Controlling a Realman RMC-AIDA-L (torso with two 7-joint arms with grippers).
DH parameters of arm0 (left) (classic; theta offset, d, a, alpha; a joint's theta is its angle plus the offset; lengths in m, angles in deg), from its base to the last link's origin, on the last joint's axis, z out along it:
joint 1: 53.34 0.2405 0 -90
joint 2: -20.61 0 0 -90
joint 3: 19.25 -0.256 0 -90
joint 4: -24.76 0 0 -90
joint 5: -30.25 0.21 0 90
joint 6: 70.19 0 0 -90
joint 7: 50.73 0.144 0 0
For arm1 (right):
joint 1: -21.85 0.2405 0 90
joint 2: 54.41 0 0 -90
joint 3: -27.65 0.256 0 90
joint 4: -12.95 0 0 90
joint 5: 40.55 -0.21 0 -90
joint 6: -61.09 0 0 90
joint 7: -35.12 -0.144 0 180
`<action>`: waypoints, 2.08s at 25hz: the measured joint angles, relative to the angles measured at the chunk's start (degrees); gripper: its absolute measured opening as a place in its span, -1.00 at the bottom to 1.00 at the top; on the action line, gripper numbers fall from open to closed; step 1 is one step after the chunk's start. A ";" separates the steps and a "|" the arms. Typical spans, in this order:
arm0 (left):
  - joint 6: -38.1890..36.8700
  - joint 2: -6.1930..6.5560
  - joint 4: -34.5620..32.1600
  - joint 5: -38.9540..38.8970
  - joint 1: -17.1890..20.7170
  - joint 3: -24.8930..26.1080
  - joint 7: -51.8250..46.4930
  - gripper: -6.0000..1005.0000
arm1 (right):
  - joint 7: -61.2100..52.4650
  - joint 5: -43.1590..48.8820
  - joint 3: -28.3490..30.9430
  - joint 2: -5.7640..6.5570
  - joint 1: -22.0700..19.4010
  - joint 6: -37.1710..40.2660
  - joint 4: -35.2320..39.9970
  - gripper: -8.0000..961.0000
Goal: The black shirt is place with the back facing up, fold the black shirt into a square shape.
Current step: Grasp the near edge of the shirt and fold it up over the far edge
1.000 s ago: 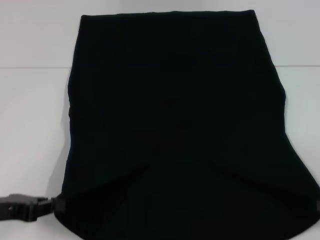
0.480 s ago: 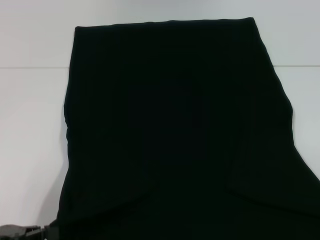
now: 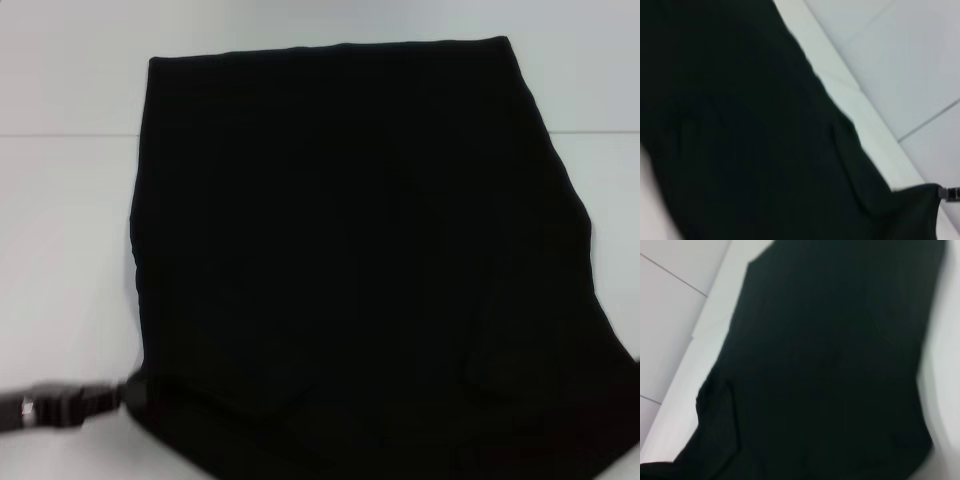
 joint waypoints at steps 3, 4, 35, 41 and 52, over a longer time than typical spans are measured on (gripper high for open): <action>3.97 1.86 3.53 -1.68 -4.25 0.12 -2.21 -0.79 | 0.10 -0.57 1.04 -0.02 3.46 -1.78 -0.01 -0.90; 5.91 2.72 5.23 -2.55 -6.18 0.15 -2.94 -0.79 | 0.12 -0.98 1.17 -0.06 4.80 -2.57 -0.09 -0.90; 68.72 6.23 32.20 -24.37 -27.88 -0.79 17.37 -0.75 | 4.89 -5.37 -8.11 -5.06 33.36 -63.27 -17.44 -0.91; 73.99 3.85 33.91 -27.33 -28.08 -0.80 25.39 -0.74 | 10.09 -6.42 -8.04 -7.96 33.07 -70.42 -18.69 -0.91; 76.33 1.74 34.16 -27.48 -28.16 -2.48 29.40 -0.72 | 15.17 -10.33 -8.31 -9.66 31.12 -72.04 -19.57 -0.91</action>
